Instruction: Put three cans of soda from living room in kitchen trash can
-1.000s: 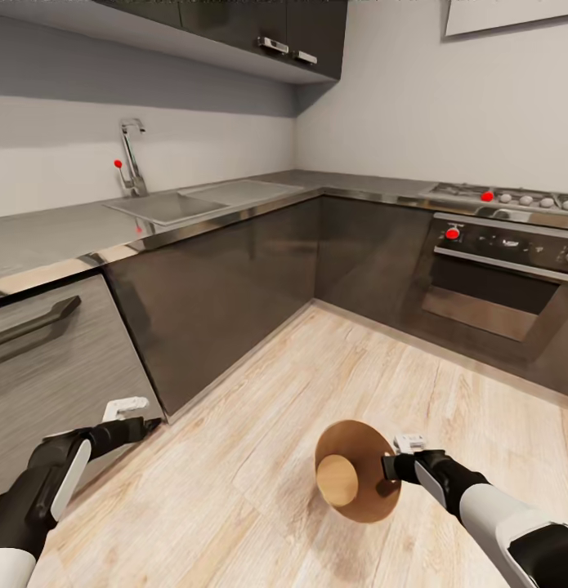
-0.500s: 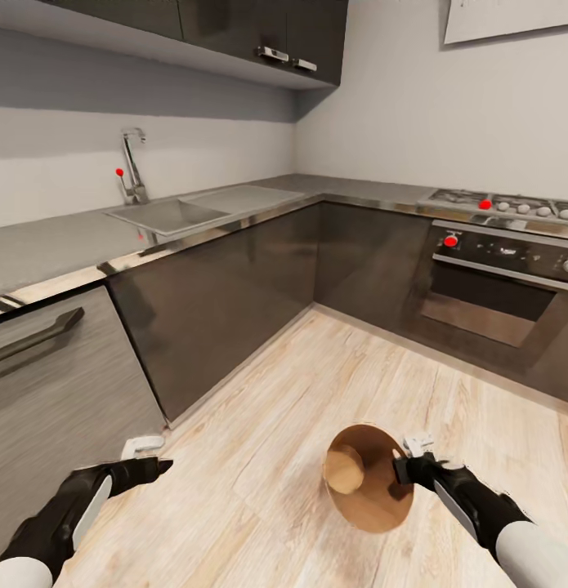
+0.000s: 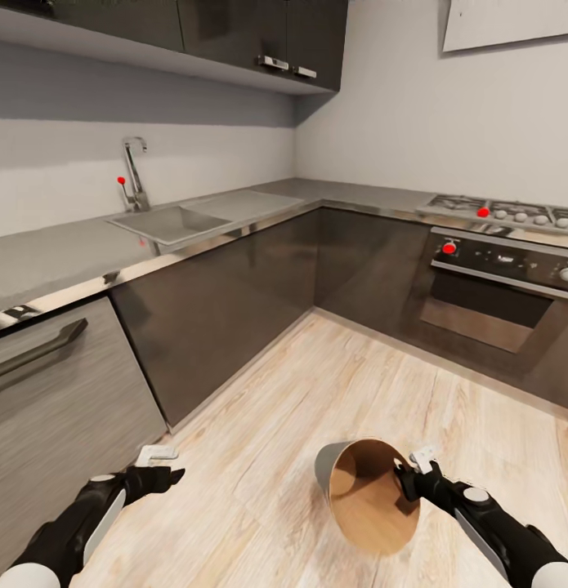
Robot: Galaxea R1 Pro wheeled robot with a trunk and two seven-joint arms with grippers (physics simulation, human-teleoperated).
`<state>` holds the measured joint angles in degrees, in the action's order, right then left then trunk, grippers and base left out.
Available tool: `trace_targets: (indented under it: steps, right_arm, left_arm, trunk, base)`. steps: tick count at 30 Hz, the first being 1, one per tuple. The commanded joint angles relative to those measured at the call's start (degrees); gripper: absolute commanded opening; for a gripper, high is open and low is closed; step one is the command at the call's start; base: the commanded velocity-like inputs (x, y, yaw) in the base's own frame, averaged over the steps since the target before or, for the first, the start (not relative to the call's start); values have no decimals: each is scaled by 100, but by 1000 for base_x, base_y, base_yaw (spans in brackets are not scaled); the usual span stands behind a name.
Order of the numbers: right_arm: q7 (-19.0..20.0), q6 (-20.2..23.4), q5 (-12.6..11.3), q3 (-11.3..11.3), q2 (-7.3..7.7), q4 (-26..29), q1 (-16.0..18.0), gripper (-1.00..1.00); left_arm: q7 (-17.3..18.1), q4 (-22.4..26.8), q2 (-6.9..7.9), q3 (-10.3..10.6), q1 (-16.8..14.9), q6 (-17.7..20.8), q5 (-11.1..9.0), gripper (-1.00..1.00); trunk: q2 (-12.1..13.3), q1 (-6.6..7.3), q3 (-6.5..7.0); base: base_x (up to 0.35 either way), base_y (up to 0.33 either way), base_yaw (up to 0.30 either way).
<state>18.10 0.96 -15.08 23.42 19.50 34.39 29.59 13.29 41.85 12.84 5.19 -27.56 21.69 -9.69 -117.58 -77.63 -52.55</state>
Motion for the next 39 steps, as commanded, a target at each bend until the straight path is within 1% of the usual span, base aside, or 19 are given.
trace_targets:
  steps: [1,2,3,4,6,9,10,11,13,14,15,16,19,22,27,33,39]
  right_arm:
    - [59,-35,-61,-43,11,24,-79,-100]
    - [65,-62,-64,-49,16,25,-112,-100]
    - [74,-109,-65,-72,23,28,-170,-100]
    - [79,-139,-65,-94,31,29,-227,-100]
    - [89,-217,-73,-113,73,52,-334,-100]
    - [93,-280,-82,-119,129,155,-418,-100]
    - [95,-306,-91,-127,159,269,-513,-100]
    - [95,-315,-94,-139,169,337,-571,-100]
    - [96,-333,-102,-257,194,580,-756,-100]
    - [99,-339,-105,-394,207,755,-894,-100]
    - [100,-342,-106,-463,211,838,-968,-100]
    - [102,-345,-105,-588,218,992,-1113,-100]
    - [105,-349,-101,-736,226,1233,-1313,-100]
    - [106,-350,-95,-805,234,1413,-1441,-100]
    - [103,-395,-89,-841,234,1489,-1635,-100]
    - [95,-540,-80,-876,191,1454,-1762,-100]
    - [85,-896,-93,-879,150,1249,-1816,-100]
  left_arm:
    - [-1,-61,-1,4,10,-84,-2,100]
    - [-1,-88,-1,6,14,-134,-3,100]
    - [-1,-189,-1,7,21,-295,0,100]
    - [0,-336,1,8,25,-485,1,100]
    - [17,-787,0,10,27,-955,-8,100]
    - [31,-1052,0,12,30,-1225,-11,100]
    - [40,-1153,0,11,30,-1334,-13,100]
    - [44,-1190,-1,10,31,-1374,-13,100]
    - [52,-1262,2,9,31,-1454,-14,100]
    - [58,-1289,4,9,31,-1485,-15,100]
    - [58,-1299,3,9,32,-1497,-15,100]
    - [59,-1316,2,11,32,-1528,-15,100]
    - [65,-1335,0,15,32,-1644,-7,100]
    - [67,-1354,4,16,35,-1752,-1,100]
    - [68,-1362,1,17,39,-1801,2,100]
    - [69,-1363,0,32,45,-1914,2,100]
    - [69,-1364,-1,42,56,-2036,2,100]
  trunk:
    - [41,23,20]
    - [81,45,38]
    - [121,67,56]
    - [162,89,74]
    - [242,133,110]
    - [362,199,163]
    - [402,221,181]
    - [442,243,199]
    - [523,287,235]
    - [563,309,253]
    - [603,330,271]
    - [643,352,289]
    - [763,418,343]
    - [883,484,397]
    - [1084,594,487]
    - [1325,726,594]
    - [1565,858,702]
  base:
    - [0,0,0]
    - [0,0,0]
    - [0,0,0]
    - [0,0,0]
    - [0,0,0]
    - [0,0,0]
    - [0,0,0]
    - [0,0,0]
    - [0,0,0]
    - [0,0,0]
    - [0,0,0]
    - [0,0,0]
    - [0,0,0]
    - [0,0,0]
    - [0,0,0]
    - [0,0,0]
    - [0,0,0]
